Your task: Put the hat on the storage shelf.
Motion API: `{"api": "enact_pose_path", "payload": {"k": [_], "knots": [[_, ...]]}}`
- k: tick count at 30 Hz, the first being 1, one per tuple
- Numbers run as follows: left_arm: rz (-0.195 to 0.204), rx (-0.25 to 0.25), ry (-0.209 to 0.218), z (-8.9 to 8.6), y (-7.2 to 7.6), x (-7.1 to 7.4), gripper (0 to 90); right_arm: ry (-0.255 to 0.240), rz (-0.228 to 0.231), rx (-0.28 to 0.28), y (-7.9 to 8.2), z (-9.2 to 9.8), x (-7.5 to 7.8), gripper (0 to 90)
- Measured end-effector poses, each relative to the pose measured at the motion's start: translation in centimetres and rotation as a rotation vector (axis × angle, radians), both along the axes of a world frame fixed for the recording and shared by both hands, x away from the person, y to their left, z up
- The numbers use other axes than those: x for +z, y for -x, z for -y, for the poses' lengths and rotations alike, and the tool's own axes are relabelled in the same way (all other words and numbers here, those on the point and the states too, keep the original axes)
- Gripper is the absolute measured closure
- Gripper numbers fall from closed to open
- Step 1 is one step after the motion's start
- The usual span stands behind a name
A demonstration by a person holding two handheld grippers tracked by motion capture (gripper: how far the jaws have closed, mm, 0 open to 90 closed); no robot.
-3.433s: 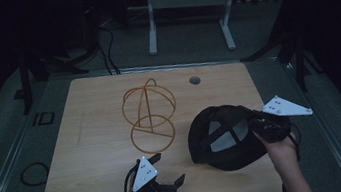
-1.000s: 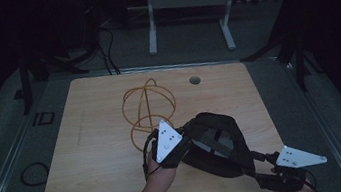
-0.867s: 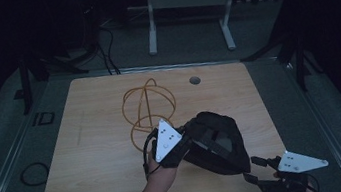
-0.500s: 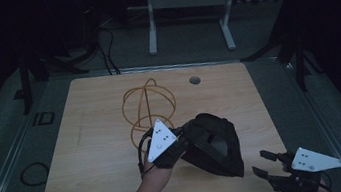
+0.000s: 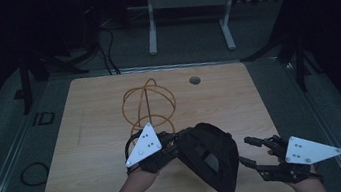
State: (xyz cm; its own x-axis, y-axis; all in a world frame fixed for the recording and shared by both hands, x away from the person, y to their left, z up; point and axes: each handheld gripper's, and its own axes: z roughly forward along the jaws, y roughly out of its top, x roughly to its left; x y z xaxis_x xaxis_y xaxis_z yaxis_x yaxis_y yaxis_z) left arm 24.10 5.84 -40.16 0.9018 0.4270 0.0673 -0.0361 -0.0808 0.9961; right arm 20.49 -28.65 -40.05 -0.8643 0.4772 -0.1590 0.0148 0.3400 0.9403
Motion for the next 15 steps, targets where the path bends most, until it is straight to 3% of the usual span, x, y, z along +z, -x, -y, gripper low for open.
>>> {"api": "enact_pose_path", "payload": {"k": [6, 9, 11, 12, 13, 15], "knots": [[-0.012, -0.042, 0.007, 0.2, 0.1, 0.0, 87.9, 0.041, 0.04, 0.091, -0.5, -2.0, 0.8, 44.7], [-0.027, -0.044, 0.039, 0.1, 0.0, 0.2, 88.0, 0.049, 0.048, 0.134, -0.6, -2.6, 1.0, 57.6], [-0.032, -0.049, 0.044, 0.0, -0.1, 0.2, 87.9, 0.051, 0.053, 0.14, -0.6, -2.8, 1.0, 58.8], [-0.03, -0.034, 0.045, 0.0, -0.1, 0.3, 87.9, 0.055, 0.068, 0.147, -0.5, -2.9, 1.0, 68.9], [-0.03, -0.034, 0.045, 0.0, -0.1, 0.3, 87.9, 0.055, 0.068, 0.147, -0.5, -2.9, 1.0, 68.9], [-0.037, -0.033, 0.048, 0.0, -0.3, 0.4, 87.9, 0.049, 0.066, 0.146, -0.5, -3.0, 0.9, 81.0]]}}
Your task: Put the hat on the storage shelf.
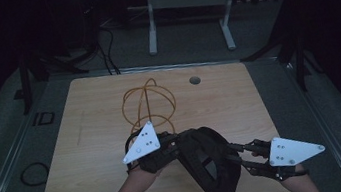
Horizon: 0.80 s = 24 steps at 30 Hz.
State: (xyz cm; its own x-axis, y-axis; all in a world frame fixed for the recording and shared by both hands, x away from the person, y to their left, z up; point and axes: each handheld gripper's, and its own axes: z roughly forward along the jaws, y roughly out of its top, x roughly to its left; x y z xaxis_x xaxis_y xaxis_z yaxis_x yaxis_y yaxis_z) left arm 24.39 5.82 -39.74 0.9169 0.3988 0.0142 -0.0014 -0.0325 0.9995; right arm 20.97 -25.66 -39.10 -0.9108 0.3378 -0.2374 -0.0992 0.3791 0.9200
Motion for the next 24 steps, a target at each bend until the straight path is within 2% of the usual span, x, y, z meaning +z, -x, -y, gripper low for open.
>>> {"api": "enact_pose_path", "payload": {"k": [2, 7, 8, 9, 12, 13, 15, 17, 18, 20, 23, 24], "knots": [[-0.005, 0.01, -0.005, 0.1, -0.1, 0.0, 87.9, 0.002, -0.013, -0.008, -0.1, -0.1, -0.1, 87.1], [-0.011, 0.033, -0.035, 0.2, -0.4, -0.3, 87.7, -0.02, -0.033, -0.011, -0.1, 0.1, -0.1, 88.1], [-0.002, 0.046, -0.054, 0.2, -0.4, -0.4, 87.6, -0.053, -0.057, -0.01, -0.1, 0.5, 0.1, 88.4], [0.0, 0.052, -0.074, 0.4, -0.4, -0.4, 87.5, -0.053, -0.06, -0.012, -0.1, 0.5, 0.1, 88.4], [-0.006, 0.05, -0.09, 0.5, -0.4, -0.4, 86.5, -0.052, -0.054, -0.025, 0.0, 0.8, 0.4, 88.4], [-0.015, 0.07, -0.106, 0.7, -0.4, -0.3, 81.8, -0.056, -0.053, -0.031, 0.0, 0.8, 0.5, 88.4], [-0.016, 0.076, -0.113, 0.7, -0.4, -0.2, 78.6, -0.065, -0.054, -0.034, 0.0, 1.0, 0.6, 88.4], [-0.022, 0.083, -0.128, 0.7, -0.5, 0.0, 67.4, -0.069, -0.051, -0.032, 0.2, 1.2, 0.8, 88.4], [-0.022, 0.083, -0.128, 0.7, -0.5, 0.0, 66.8, -0.069, -0.051, -0.032, 0.2, 1.2, 0.8, 88.4], [-0.021, 0.101, -0.137, 0.4, -0.4, 0.1, 58.4, -0.078, -0.043, -0.049, 0.2, 1.6, 1.0, 88.4], [-0.024, 0.11, -0.143, 0.3, -0.3, 0.3, 52.6, -0.092, -0.047, -0.058, 0.1, 2.0, 1.2, 88.4], [-0.027, 0.12, -0.156, 0.2, -0.3, 0.3, 51.1, -0.106, -0.048, -0.08, 0.0, 2.3, 1.3, 88.4]]}}
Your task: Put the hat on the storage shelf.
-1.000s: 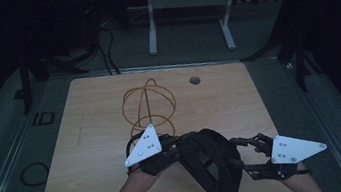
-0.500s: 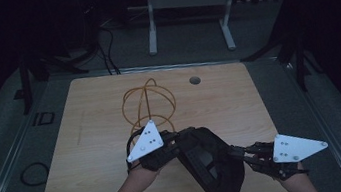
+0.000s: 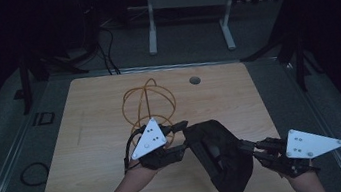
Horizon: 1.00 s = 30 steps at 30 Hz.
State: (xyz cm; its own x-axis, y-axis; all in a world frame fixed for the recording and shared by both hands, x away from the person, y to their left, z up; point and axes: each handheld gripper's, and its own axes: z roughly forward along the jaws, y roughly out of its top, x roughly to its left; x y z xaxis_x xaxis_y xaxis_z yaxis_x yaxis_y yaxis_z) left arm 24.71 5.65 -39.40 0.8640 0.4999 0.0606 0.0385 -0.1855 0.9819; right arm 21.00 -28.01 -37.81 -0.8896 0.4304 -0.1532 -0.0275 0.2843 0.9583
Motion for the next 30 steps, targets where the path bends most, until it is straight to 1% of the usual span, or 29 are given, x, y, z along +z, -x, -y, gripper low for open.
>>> {"api": "enact_pose_path", "payload": {"k": [1, 2, 5, 6, 8, 9, 10, 11, 12, 13, 14, 15, 17, 18, 19, 21, 23, 24, 25, 26, 27, 28, 29, 30], "knots": [[0.0, 0.0, 0.0, 0.0, 0.0, 0.0, 51.1, 0.0, 0.0, 0.0, 0.0, 0.0, 0.0, 88.4], [-0.009, 0.001, -0.009, -0.2, 0.0, 0.0, 50.4, -0.013, 0.0, -0.028, -0.1, 0.3, 0.1, 88.4], [-0.011, 0.0, -0.013, -0.8, -0.1, 0.0, 46.6, -0.028, 0.002, -0.07, -0.4, 0.8, 0.3, 88.3], [-0.011, 0.0, -0.013, -0.8, -0.1, 0.0, 43.0, -0.037, 0.006, -0.084, -0.5, 1.1, 0.4, 88.4], [-0.003, -0.006, -0.023, -1.6, 0.0, 0.0, 37.2, -0.048, 0.017, -0.121, -0.7, 1.5, 0.7, 88.3], [0.002, 0.003, -0.028, -1.9, 0.1, -0.1, 33.5, -0.057, 0.019, -0.133, -0.8, 1.7, 0.8, 88.3], [0.001, 0.005, -0.032, -2.3, 0.1, -0.3, 31.1, -0.065, 0.021, -0.142, -0.9, 1.9, 1.0, 88.4], [0.001, 0.005, -0.032, -2.3, 0.1, -0.3, 26.0, -0.065, 0.021, -0.142, -0.9, 1.9, 1.0, 88.4], [-0.005, 0.037, -0.034, -3.2, 0.1, -0.6, 23.7, -0.075, 0.022, -0.181, -1.3, 2.3, 1.2, 88.3], [-0.013, 0.053, -0.029, -3.6, 0.1, -0.9, 21.6, -0.078, 0.022, -0.192, -1.4, 2.5, 1.3, 88.4], [-0.013, 0.053, -0.029, -3.6, 0.1, -0.9, 17.5, -0.083, 0.02, -0.207, -1.6, 2.6, 1.4, 88.4], [-0.018, 0.069, -0.027, -4.0, 0.0, -1.1, 15.2, -0.088, 0.019, -0.225, -1.7, 2.8, 1.5, 88.3], [-0.02, 0.102, -0.033, -4.9, -0.1, -1.6, 14.6, -0.094, 0.017, -0.233, -1.9, 2.9, 1.6, 88.3], [-0.02, 0.102, -0.033, -4.9, -0.1, -1.6, 13.1, -0.094, 0.017, -0.233, -1.9, 2.9, 1.6, 88.3], [-0.022, 0.134, -0.04, -5.7, -0.1, -2.2, 8.7, -0.105, 0.016, -0.278, -2.5, 3.3, 1.9, 88.4], [-0.019, 0.156, -0.056, -6.4, 0.1, -2.8, 7.6, -0.103, 0.017, -0.284, -2.8, 3.4, 2.0, 88.3], [-0.01, 0.192, -0.072, -7.3, 0.2, -3.5, 5.5, -0.104, 0.015, -0.309, -3.2, 3.4, 2.2, 88.3], [-0.015, 0.199, -0.072, -7.6, 0.2, -3.7, 4.1, -0.102, 0.016, -0.314, -3.5, 3.4, 2.3, 88.4], [-0.019, 0.215, -0.076, -8.1, 0.3, -4.1, 3.0, -0.099, 0.015, -0.332, -3.9, 3.3, 2.5, 88.3], [-0.021, 0.233, -0.077, -8.5, 0.3, -4.4, 3.0, -0.099, 0.015, -0.332, -3.9, 3.3, 2.5, 88.3], [-0.029, 0.259, -0.077, -9.5, 0.4, -5.2, 2.9, -0.098, 0.019, -0.34, -4.3, 3.2, 2.9, 88.3], [-0.029, 0.259, -0.077, -9.5, 0.4, -5.2, 2.6, -0.098, 0.019, -0.34, -4.3, 3.2, 2.9, 88.3], [-0.038, 0.287, -0.077, -10.4, 0.5, -6.0, 2.7, -0.096, 0.021, -0.338, -4.8, 3.0, 3.2, 88.4], [-0.038, 0.287, -0.077, -10.4, 0.5, -6.0, 2.6, -0.096, 0.021, -0.338, -4.8, 3.0, 3.2, 88.4]]}}
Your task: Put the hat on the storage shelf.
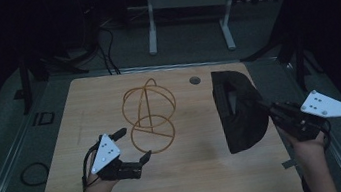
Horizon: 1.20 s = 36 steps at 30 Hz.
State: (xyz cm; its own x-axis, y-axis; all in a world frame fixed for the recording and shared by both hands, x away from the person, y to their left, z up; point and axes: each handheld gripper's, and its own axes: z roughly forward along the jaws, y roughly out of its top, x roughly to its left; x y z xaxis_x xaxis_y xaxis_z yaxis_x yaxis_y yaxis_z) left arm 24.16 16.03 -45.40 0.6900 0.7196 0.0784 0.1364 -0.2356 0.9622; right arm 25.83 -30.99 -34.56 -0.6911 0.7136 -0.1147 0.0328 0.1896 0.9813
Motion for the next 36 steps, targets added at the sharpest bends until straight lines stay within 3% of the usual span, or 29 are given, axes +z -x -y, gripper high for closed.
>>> {"api": "enact_pose_path", "payload": {"k": [3, 6, 9, 20, 22, 28, 36], "knots": [[-0.038, 0.04, 0.002, -1.8, 0.2, -1.9, 2.6, 0.008, 0.001, -0.009, -1.1, -0.7, 0.6, 88.3], [-0.045, 0.051, 0.0, -2.2, 0.3, -2.4, 2.6, 0.011, -0.001, -0.006, -1.7, -1.0, 0.9, 88.3], [-0.087, 0.09, 0.014, -3.9, 0.8, -4.5, 2.7, 0.015, -0.004, -0.009, -2.8, -2.1, 1.3, 88.3], [-0.108, 0.153, 0.021, -5.7, 1.9, -7.3, 2.7, 0.032, 0.007, 0.009, -5.1, -5.2, 3.3, 88.3], [-0.119, 0.154, 0.012, -5.8, 2.0, -7.7, 2.7, 0.042, 0.009, 0.007, -5.5, -5.9, 3.7, 88.3], [-0.122, 0.18, 0.047, -6.4, 2.6, -8.1, 2.7, 0.044, 0.008, 0.036, -6.7, -8.3, 4.9, 88.3], [-0.126, 0.198, 0.05, -7.2, 2.8, -8.4, 2.8, 0.078, -0.011, 0.093, -7.5, -12.0, 5.1, 88.3]]}}
